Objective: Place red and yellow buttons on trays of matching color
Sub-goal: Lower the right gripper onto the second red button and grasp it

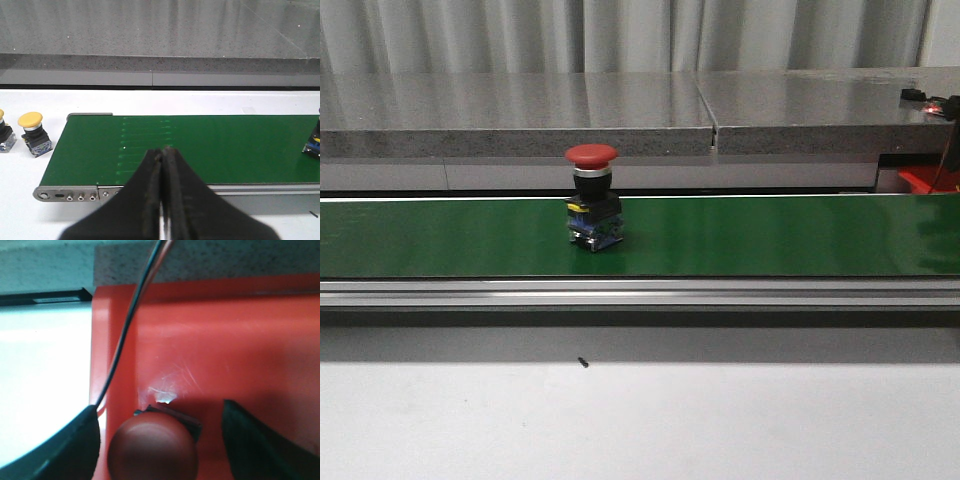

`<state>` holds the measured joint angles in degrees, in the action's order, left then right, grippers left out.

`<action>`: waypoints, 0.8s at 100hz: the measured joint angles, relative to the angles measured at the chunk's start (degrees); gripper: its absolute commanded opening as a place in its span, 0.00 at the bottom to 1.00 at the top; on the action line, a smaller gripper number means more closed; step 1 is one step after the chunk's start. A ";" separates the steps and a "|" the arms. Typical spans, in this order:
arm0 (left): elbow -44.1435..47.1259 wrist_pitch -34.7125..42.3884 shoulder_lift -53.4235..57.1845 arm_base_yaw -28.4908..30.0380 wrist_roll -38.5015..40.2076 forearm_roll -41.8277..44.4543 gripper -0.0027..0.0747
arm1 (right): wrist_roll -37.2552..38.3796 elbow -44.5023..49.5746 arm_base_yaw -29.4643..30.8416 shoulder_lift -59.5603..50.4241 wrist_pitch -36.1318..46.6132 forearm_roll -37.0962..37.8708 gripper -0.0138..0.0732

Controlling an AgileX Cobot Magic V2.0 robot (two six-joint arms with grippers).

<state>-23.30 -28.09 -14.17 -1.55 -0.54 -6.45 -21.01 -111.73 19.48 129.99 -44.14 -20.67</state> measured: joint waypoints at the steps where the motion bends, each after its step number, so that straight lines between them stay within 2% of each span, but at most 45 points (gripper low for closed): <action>1: 0.00 0.00 0.00 0.00 0.00 0.00 0.01 | 0.00 0.00 0.00 -0.18 0.00 0.00 0.76; 24: 0.00 0.00 0.00 0.00 0.00 0.00 0.01 | 0.00 0.00 0.00 -6.73 -1.09 0.00 0.76; 51: 0.00 0.00 0.00 0.00 0.00 0.00 0.01 | -0.10 0.76 -1.12 -15.61 -10.00 0.00 0.76; 68: 0.00 0.00 0.00 0.00 0.00 0.00 0.01 | -0.10 7.43 -4.23 -23.31 -10.37 0.00 0.76; 80: 0.00 0.00 0.00 0.00 0.00 0.00 0.01 | -0.10 15.65 -6.82 -29.59 -8.90 -0.11 0.76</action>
<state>-23.30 -28.09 -14.17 -1.55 -0.54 -6.45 -21.11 -96.09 12.66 100.40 -53.04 -20.79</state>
